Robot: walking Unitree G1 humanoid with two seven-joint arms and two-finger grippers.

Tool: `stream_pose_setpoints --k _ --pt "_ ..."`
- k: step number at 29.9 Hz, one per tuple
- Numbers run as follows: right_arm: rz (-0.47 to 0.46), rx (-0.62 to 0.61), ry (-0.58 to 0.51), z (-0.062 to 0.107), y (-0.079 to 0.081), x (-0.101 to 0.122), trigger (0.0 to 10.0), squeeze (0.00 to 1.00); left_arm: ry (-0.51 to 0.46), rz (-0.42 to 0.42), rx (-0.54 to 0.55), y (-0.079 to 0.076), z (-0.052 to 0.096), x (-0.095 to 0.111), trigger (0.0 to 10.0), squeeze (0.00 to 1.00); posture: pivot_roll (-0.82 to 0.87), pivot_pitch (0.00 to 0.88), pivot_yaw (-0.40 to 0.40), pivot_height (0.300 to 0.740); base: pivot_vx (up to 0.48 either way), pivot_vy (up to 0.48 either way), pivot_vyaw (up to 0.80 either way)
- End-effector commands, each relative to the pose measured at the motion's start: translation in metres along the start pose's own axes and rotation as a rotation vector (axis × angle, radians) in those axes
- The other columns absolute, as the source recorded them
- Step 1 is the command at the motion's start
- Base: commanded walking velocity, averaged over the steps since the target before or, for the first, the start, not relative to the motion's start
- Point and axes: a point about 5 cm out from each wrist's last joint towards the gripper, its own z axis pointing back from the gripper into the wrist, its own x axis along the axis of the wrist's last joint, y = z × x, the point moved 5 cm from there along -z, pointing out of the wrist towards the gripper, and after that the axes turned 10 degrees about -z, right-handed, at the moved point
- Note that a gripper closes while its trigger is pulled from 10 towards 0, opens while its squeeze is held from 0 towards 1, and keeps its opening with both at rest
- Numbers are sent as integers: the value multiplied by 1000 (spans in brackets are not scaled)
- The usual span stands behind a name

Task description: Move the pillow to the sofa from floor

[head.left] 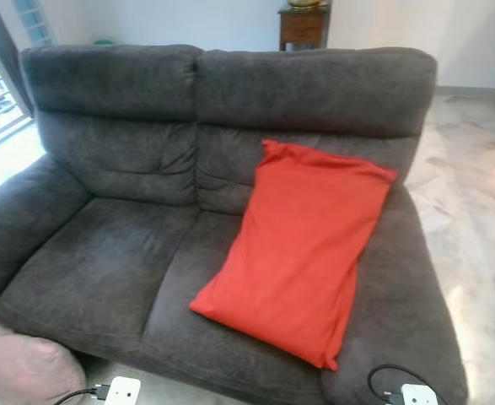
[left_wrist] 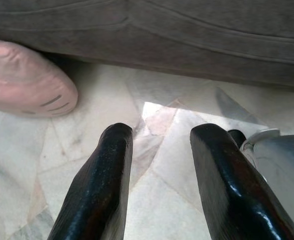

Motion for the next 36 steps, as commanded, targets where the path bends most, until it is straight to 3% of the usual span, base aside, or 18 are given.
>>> stream_pose_setpoints --k 1,31,36 --pt "-9 6 -2 0 3 1 10000 0 7 4 15 5 0 -2 10000 0 -69 3 72 740 0 292 0" --pt "-10 45 -33 -4 18 14 10000 0 63 14 5 3 2 -13 10000 0 -60 70 77 740 0 334 0" --pt "-10 66 -49 -4 23 19 10000 0 66 14 7 4 2 -14 10000 0 -60 76 79 740 0 346 724"
